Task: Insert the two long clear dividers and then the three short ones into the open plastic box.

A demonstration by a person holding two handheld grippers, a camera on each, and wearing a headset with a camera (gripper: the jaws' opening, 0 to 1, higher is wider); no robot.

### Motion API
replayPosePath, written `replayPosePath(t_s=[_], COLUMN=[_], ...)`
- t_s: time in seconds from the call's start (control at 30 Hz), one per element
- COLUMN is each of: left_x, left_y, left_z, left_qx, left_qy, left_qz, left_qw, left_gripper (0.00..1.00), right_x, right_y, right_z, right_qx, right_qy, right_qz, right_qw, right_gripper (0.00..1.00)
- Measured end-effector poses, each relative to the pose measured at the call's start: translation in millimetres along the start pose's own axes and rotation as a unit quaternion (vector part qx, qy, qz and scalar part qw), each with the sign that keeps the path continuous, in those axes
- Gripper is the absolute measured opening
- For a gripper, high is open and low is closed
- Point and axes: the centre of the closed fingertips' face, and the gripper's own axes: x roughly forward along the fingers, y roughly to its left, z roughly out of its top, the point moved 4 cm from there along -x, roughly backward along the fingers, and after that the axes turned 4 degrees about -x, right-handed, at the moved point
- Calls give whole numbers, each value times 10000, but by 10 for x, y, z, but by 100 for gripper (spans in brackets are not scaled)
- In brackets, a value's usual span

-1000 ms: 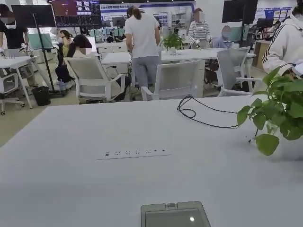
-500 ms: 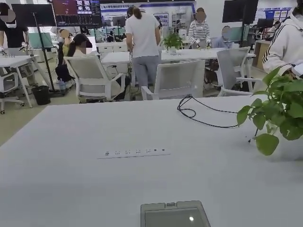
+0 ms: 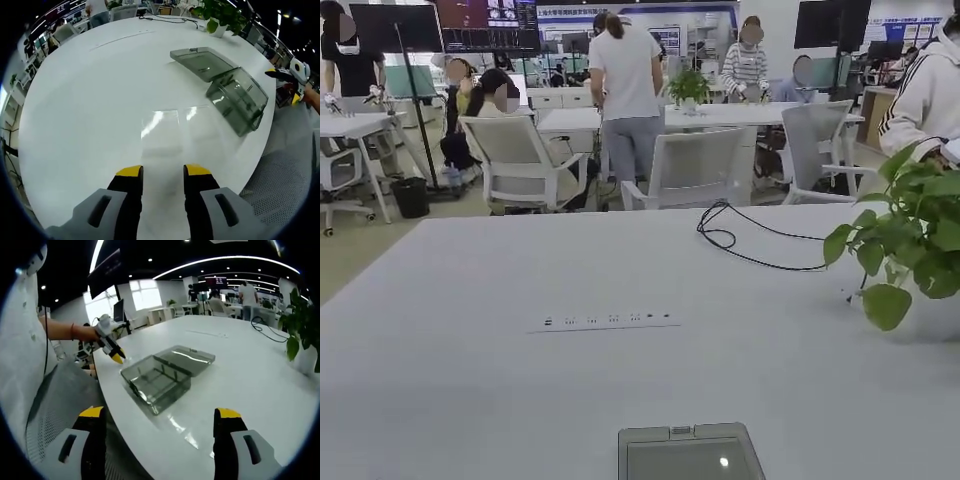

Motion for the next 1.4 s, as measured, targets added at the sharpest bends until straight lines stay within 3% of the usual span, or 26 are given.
replayPosePath(t_s=[0.27,0.53,0.87,1.03,1.1,1.4], left_x=[-161,-338,-491,-515,-525,-569], left_y=[-77,-237,-539,-741,-816,-1173], left_z=[166,362,580,639,659,775], left_qx=[-336,-702,-1056,-1148,-1159,-1232], left_qy=[-553,-1116,-1710,-1894,-1964,-2255], left_qz=[-197,-540,-1043,-1349,-1434,-1859], left_qw=[9977,9898,9740,9658,9630,9484], left_gripper=[30,30,30,30,30,30], right_x=[16,46,108,165,190,335], right_y=[-15,14,108,174,202,303], right_z=[199,454,695,821,834,1153], right_qx=[-8,-80,-55,38,299,432], right_qy=[-165,-339,-452,-531,-431,-663], right_qz=[1,69,182,226,263,242], right_qw=[9999,9994,9988,9983,9983,9966], right_gripper=[85,80,70,64,63,55])
